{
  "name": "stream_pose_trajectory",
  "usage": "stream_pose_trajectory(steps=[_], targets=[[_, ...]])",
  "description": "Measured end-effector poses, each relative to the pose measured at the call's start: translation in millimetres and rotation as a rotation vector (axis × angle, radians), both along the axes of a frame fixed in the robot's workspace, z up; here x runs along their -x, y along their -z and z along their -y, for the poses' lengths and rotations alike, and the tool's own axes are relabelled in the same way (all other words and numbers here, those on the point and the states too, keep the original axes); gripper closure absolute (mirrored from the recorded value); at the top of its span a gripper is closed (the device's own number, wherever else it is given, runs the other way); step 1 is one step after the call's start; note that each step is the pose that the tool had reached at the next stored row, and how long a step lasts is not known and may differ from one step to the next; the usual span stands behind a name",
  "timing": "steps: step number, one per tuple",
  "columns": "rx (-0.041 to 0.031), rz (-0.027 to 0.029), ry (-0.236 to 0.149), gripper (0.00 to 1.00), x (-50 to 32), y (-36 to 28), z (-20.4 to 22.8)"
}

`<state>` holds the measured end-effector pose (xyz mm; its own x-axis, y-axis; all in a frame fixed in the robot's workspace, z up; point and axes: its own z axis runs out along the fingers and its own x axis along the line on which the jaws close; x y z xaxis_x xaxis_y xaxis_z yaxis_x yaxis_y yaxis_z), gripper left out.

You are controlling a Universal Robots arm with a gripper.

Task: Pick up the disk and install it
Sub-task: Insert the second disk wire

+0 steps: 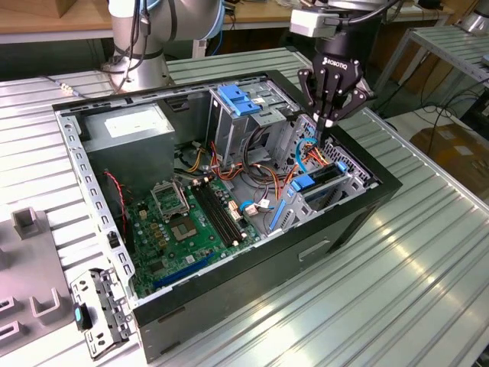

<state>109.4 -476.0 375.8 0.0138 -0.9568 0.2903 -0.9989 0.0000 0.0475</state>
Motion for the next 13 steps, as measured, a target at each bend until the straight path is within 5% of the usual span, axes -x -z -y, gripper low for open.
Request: stream_pose_trajectory(steps=[13], targets=[[0.0609, 0.0, 0.0, 0.81, -0.5, 14.5, -2.3]])
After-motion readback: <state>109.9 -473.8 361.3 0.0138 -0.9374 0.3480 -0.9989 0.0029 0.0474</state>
